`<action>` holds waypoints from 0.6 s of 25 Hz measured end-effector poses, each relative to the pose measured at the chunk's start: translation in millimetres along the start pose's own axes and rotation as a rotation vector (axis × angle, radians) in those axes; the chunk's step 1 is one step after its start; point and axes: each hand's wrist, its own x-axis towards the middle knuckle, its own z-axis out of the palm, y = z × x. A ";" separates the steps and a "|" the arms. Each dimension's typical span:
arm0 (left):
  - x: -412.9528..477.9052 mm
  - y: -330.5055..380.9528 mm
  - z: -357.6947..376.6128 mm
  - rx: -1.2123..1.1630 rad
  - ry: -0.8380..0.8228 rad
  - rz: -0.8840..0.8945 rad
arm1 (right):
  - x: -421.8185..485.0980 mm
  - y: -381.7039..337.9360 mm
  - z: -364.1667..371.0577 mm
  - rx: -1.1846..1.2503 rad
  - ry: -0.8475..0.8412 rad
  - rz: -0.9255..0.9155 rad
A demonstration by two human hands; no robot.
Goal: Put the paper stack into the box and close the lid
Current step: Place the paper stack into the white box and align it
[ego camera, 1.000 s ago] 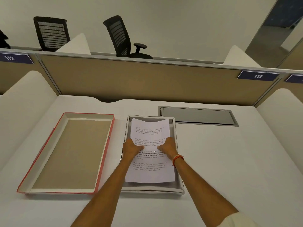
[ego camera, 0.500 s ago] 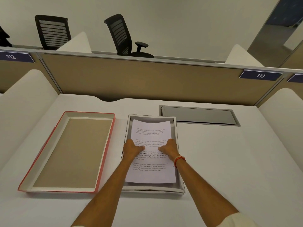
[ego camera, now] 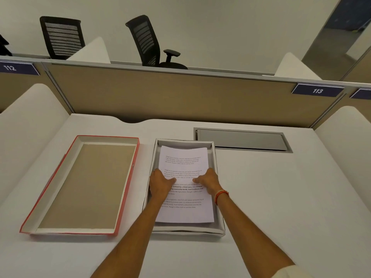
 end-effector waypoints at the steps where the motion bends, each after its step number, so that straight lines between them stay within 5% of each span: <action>1: -0.9 0.2 0.5 0.001 0.008 0.003 | -0.2 -0.1 -1.8 0.012 0.005 0.005; 15: 4.7 -8.1 -19.3 -0.007 -0.103 -0.013 | 2.1 2.4 -18.8 -0.083 -0.006 0.084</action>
